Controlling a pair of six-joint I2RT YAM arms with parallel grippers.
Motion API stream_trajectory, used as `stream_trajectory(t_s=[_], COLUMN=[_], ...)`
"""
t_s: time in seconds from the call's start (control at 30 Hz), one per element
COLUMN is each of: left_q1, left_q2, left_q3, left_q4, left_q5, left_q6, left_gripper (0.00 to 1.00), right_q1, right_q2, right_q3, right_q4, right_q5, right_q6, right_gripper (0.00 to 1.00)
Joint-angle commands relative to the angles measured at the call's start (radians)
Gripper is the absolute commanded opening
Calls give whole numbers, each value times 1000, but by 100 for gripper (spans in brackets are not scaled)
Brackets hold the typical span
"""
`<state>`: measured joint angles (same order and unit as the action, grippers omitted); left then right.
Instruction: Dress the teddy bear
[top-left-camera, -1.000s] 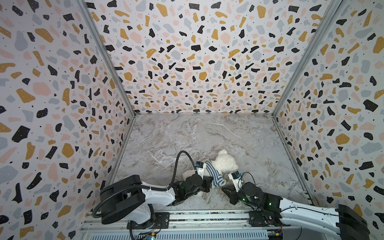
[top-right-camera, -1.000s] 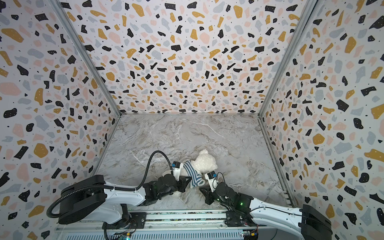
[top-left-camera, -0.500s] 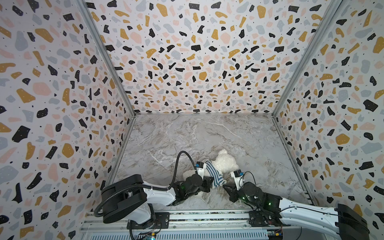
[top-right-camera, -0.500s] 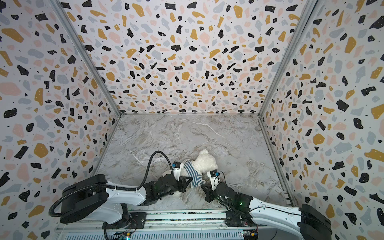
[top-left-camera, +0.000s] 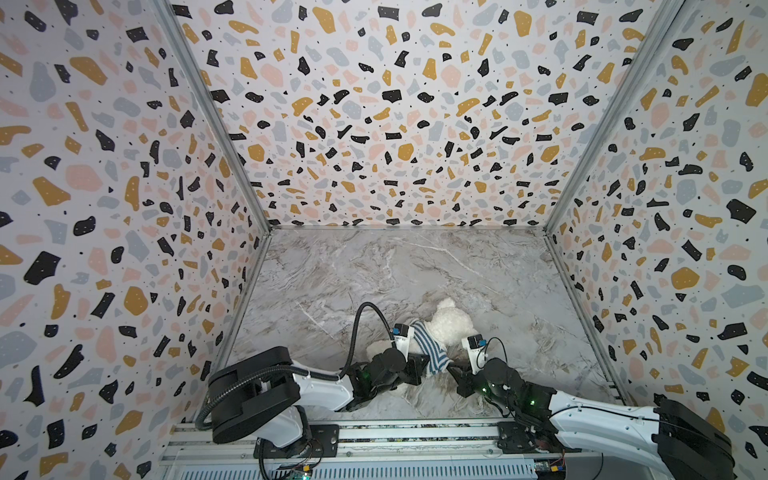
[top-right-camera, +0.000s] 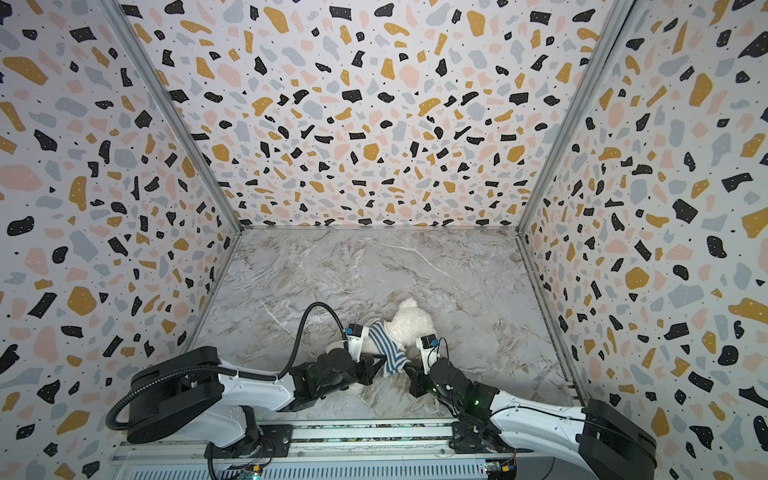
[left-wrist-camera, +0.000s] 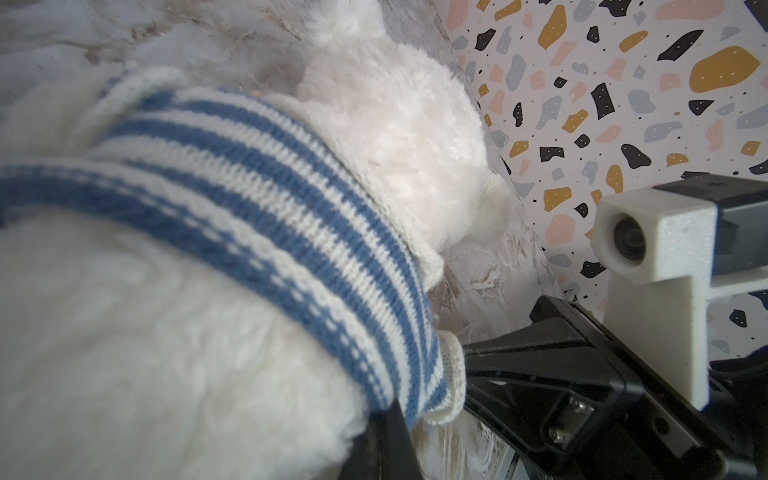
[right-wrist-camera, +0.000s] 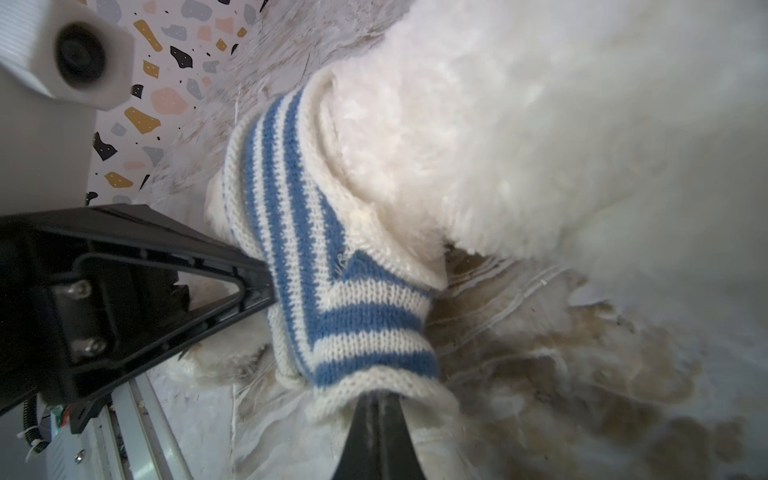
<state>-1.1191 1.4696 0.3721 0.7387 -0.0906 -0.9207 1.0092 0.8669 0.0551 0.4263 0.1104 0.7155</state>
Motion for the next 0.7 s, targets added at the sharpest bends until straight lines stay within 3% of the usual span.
stream_trajectory(t_s=[0.0,0.4,0.67], left_q1=[6,5,5], left_q2=[3,6,1], left_q3=[-13,-7,-13], left_q4=[39,43,52], left_q5=[5,26,31], left_q6=[-2,8,11], left_gripper=[0,0,0], right_q1=[-20,-46,-55], right_q2=[32,127,222], right_q3=[34,73,89], right_q4=[58,189,225], right_q5=[-30,-123,-147], right_q6=[-26,-1,22], right_gripper=[0,21,26])
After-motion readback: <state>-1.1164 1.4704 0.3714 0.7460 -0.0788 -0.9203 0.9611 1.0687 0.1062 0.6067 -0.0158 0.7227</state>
